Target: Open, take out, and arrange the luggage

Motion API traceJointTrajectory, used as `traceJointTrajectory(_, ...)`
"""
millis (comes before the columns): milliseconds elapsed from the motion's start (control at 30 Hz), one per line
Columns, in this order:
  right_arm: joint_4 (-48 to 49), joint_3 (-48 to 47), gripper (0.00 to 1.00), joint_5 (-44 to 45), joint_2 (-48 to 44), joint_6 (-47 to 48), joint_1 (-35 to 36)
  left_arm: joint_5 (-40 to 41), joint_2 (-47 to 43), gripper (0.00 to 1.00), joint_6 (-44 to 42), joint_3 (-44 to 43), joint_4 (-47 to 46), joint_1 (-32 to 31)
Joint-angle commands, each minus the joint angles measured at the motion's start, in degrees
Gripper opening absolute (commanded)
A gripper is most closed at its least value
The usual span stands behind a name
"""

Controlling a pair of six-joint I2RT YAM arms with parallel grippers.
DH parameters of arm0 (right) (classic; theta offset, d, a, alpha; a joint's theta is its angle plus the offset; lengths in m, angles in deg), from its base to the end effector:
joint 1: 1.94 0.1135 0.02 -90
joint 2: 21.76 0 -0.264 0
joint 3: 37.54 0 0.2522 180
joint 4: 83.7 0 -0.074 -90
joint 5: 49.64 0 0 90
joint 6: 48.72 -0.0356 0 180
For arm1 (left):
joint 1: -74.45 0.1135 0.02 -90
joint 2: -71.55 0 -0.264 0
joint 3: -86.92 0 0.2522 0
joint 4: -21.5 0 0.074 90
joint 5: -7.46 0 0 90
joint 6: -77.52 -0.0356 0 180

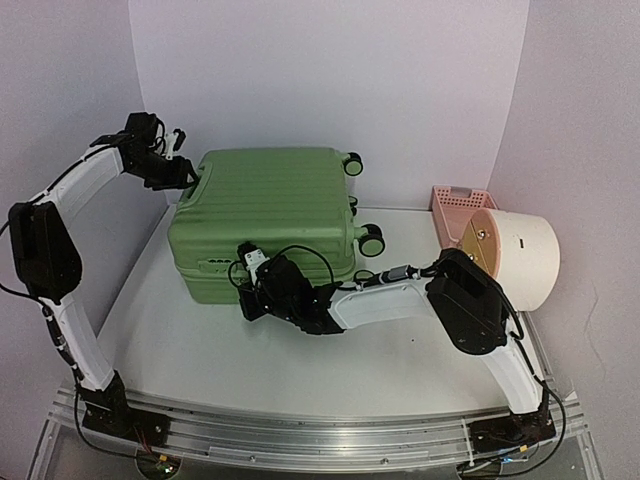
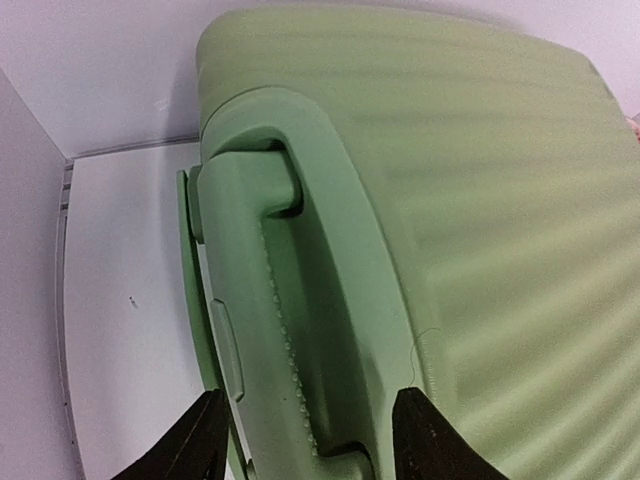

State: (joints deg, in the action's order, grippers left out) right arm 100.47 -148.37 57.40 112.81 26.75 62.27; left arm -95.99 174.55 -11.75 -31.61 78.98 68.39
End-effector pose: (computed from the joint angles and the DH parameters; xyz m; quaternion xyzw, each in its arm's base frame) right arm 0.2434 0.4798 0.1639 -0.2619 0.7691 0.2682 0.5176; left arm 0.4000 -0.0508 0.3656 0.0898 0.9039 -0.1307 0.3973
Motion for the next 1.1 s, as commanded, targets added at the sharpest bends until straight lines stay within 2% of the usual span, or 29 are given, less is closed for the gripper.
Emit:
traceJointTrajectory(0,1.49,0.01,0.00,0.29,-1.32,-2.79,-0.53,3.73,2.09,0.55,-2.14,0.69,2.58,0.04)
traceJointTrajectory(367,-0.05,0.30,0.00,4.51,-1.98,-2.98,-0.55,6.67,5.66,0.47,-3.45,4.05,4.66,-2.60)
traceJointTrajectory(433,-0.75,0.27,0.00,5.34,-2.10,-3.01,-0.53,7.10,6.16,0.43,-3.83,4.86,4.63,-2.59)
traceJointTrajectory(567,-2.81,0.45,0.00,7.85,-2.60,-2.98,-0.51,6.77,6.87,0.19,-3.78,6.18,4.66,-2.60)
traceJointTrajectory(600,-3.34,1.73,0.00,9.53,-3.44,-2.97,-0.53,7.00,6.95,0.09,-3.60,6.43,4.39,-2.59)
traceJointTrajectory(700,-3.52,5.62,0.00,12.74,-6.12,-3.49,-0.70,7.59,6.99,0.01,-3.63,6.63,3.64,-2.58)
traceJointTrajectory(900,-3.70,20.62,0.00,18.66,-17.33,-5.80,-3.18,12.30,6.40,0.00,-6.57,8.71,0.39,-2.43)
traceJointTrajectory(1067,-1.63,35.96,0.00,18.05,-27.57,-5.06,-6.46,14.56,6.02,0.00,-8.51,9.56,-1.50,-1.75)
